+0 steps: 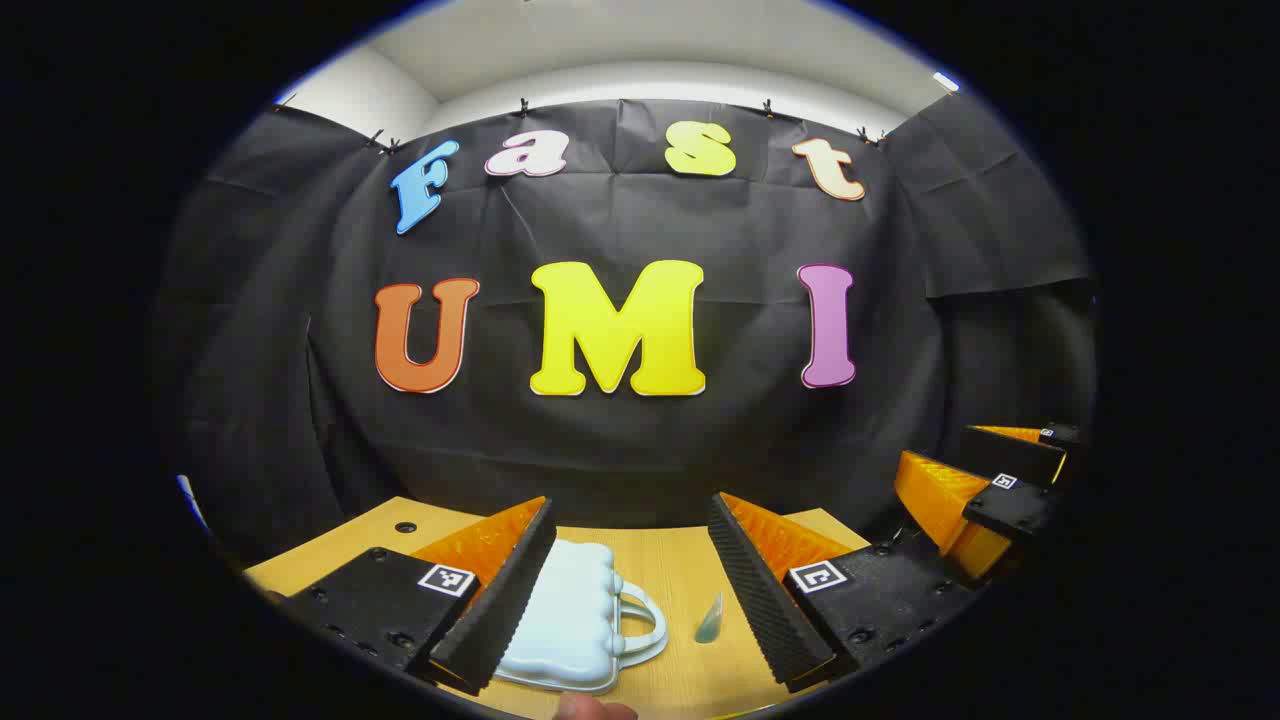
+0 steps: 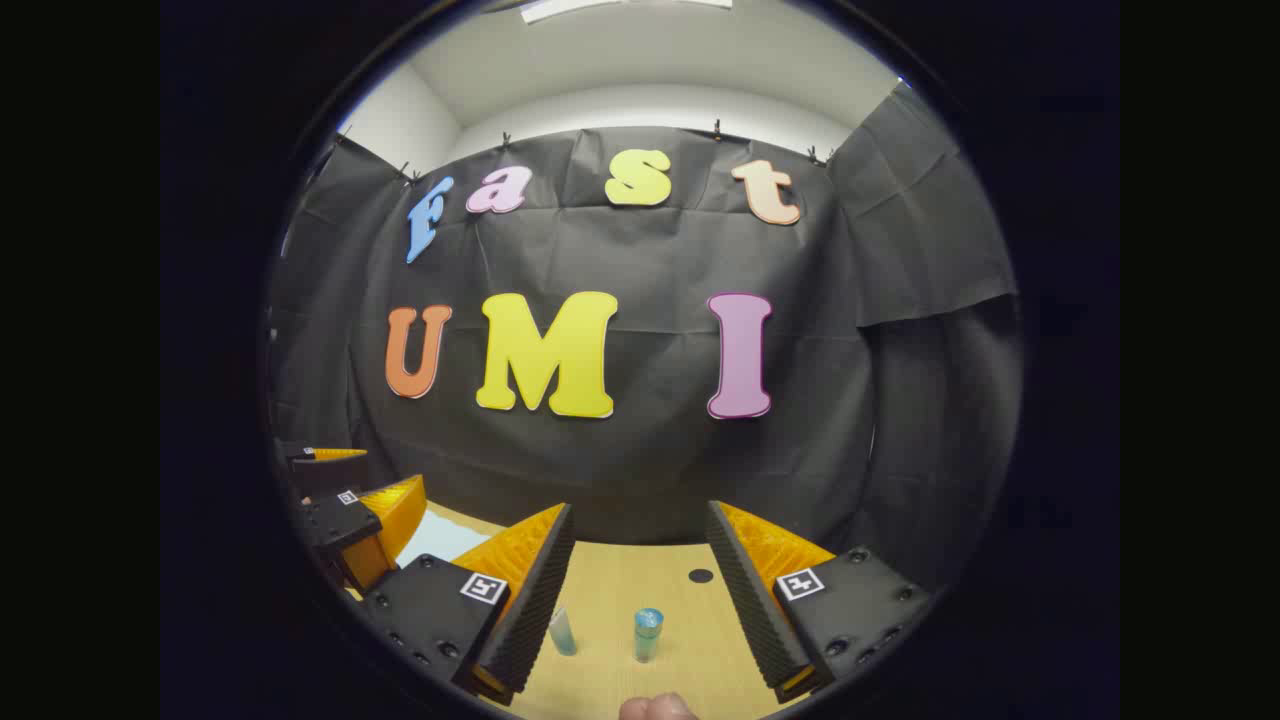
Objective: First open the suitcase, pack the skin care products into it, and then close the suitcase.
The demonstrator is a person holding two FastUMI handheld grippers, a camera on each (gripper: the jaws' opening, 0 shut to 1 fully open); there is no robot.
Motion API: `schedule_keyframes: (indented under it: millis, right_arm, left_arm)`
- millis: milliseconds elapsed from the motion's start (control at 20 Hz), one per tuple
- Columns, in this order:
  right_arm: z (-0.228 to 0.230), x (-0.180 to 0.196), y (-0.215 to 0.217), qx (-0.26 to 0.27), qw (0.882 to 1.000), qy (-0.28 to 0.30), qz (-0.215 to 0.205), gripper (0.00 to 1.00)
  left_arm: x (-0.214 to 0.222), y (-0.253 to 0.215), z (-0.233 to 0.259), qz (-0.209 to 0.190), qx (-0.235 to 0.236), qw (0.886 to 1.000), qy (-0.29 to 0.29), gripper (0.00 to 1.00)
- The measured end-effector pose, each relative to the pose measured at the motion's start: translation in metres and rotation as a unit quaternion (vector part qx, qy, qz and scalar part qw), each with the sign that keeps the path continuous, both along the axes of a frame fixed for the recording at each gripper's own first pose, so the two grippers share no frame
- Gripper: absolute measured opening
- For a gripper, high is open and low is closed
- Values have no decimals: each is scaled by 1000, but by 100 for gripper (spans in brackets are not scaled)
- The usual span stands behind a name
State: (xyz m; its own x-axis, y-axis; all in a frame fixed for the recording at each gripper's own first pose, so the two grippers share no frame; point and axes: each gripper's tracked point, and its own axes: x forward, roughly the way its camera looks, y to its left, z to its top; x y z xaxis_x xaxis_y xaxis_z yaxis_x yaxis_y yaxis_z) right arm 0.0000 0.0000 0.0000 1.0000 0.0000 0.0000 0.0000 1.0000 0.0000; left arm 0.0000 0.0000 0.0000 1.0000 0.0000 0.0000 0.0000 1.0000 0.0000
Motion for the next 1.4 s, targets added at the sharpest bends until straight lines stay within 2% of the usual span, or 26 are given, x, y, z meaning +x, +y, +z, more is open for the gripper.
schedule_keyframes:
  millis: [300,600,750,950,1200,1400]
  right_arm:
    - [0,2,-8,-3,1000,-4,6,79]
    - [-9,4,-11,-6,1000,6,14,79]
    - [-18,5,-12,-12,1000,18,14,79]
    - [-23,3,-23,-13,1000,25,11,78]
    - [-41,-1,-55,-22,998,52,-13,79]
    - [-57,-5,-82,-25,997,69,-35,79]
  left_arm:
    - [3,-9,1,-3,-1,1000,-2,98]
    - [3,-7,-5,9,7,1000,0,98]
    - [2,-18,-13,-7,18,1000,19,98]
    - [1,-27,-15,-31,18,999,15,98]
    - [8,-43,-48,-67,74,993,57,98]
    - [20,-52,-92,-113,161,974,110,99]
